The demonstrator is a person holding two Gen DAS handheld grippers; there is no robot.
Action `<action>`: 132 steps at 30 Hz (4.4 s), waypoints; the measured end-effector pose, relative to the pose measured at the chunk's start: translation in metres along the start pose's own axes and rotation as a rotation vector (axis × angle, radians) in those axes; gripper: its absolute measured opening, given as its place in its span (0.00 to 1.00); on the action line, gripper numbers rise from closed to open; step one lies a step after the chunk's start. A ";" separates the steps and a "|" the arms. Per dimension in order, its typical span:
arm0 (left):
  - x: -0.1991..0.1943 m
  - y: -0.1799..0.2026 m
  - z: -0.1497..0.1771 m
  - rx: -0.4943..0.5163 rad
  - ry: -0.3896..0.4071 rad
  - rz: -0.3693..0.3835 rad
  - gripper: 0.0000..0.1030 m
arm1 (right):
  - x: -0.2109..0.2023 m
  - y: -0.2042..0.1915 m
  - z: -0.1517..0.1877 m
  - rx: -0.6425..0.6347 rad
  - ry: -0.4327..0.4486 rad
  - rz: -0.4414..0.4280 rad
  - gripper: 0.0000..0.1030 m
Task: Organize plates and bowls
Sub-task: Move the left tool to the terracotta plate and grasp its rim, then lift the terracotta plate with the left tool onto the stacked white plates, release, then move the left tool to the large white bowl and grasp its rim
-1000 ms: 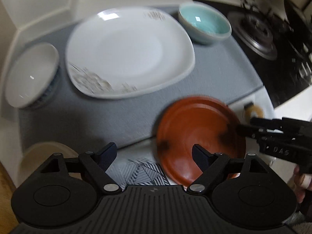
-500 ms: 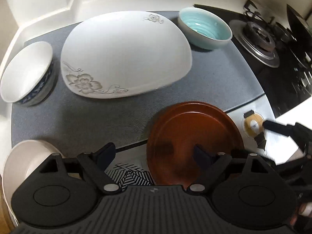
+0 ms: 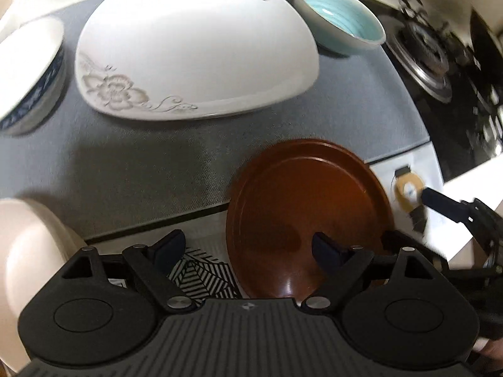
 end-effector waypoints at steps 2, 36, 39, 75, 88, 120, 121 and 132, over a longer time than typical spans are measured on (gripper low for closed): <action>0.002 0.006 0.000 0.059 -0.004 -0.045 0.76 | 0.005 -0.001 0.005 0.012 -0.020 -0.010 0.51; -0.062 0.007 -0.027 -0.072 0.079 0.093 0.18 | -0.024 0.007 -0.042 0.154 -0.027 -0.063 0.09; -0.082 0.008 -0.034 -0.067 0.124 0.081 0.18 | -0.025 -0.001 -0.063 0.102 -0.006 -0.038 0.09; -0.051 -0.090 -0.156 -0.028 0.207 -0.167 0.19 | 0.112 -0.062 -0.171 0.050 0.002 0.026 0.09; -0.021 -0.087 -0.144 0.078 0.169 -0.208 0.19 | 0.130 -0.059 -0.153 0.103 -0.005 0.037 0.29; -0.131 -0.215 -0.040 -0.361 0.412 -0.179 0.40 | 0.119 -0.213 -0.158 -0.118 -0.035 -0.250 0.52; -0.127 -0.217 -0.043 -0.370 0.414 -0.171 0.35 | 0.121 -0.217 -0.157 -0.120 -0.038 -0.254 0.50; -0.098 -0.234 -0.051 -0.434 0.393 -0.092 0.27 | 0.142 -0.228 -0.152 -0.112 -0.099 -0.260 0.24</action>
Point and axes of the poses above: each gripper's, at about its wrist camera, not at the fingertips, and x roughly the way its jaws point, y to its right, z to its underside, the point moved 8 cm from there along x, roughly the way its jaws point, and after that the axes turned 4 degrees about z, right-handed, at the moved point
